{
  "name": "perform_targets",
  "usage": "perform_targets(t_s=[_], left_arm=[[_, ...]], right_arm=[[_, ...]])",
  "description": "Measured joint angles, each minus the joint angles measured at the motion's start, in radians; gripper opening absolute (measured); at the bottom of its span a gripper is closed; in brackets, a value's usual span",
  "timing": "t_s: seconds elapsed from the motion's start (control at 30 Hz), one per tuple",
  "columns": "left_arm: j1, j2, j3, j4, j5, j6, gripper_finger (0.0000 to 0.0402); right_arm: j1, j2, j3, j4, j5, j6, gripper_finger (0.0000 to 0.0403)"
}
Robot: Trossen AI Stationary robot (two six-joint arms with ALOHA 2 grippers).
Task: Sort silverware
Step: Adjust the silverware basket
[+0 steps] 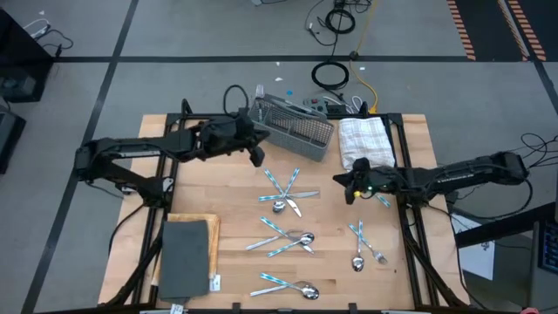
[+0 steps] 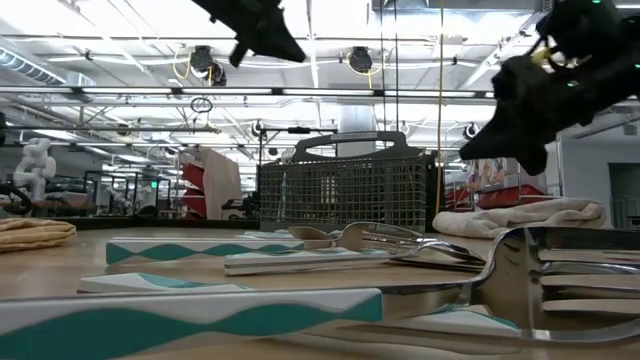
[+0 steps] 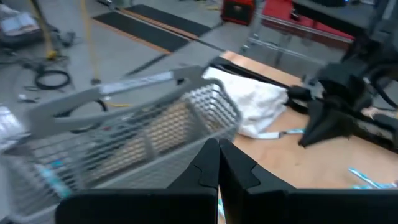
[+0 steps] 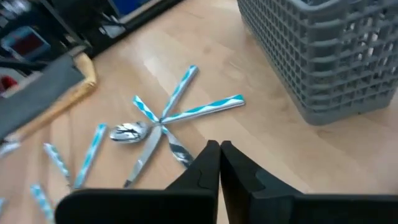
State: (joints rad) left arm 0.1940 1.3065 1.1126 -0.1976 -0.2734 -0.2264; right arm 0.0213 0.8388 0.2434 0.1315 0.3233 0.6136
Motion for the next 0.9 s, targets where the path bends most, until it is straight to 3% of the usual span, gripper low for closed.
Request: perform_targets(t_s=[0.2, 0.47, 0.9], left_arm=[[0.000, -0.044, 0.000, -0.095, -0.057, 0.000, 0.0000], [-0.007, -0.046, 0.000, -0.139, -0.058, -0.001, 0.0000], [-0.007, -0.046, 0.000, -0.152, -0.058, 0.005, 0.0006]], right_arm=[[-0.004, 0.203, 0.061, 0.080, 0.124, -0.027, 0.0000], [-0.036, 0.402, 0.061, 0.320, 0.148, -0.024, 0.0000], [-0.144, 0.507, 0.061, 0.397, 0.152, -0.011, 0.0000]])
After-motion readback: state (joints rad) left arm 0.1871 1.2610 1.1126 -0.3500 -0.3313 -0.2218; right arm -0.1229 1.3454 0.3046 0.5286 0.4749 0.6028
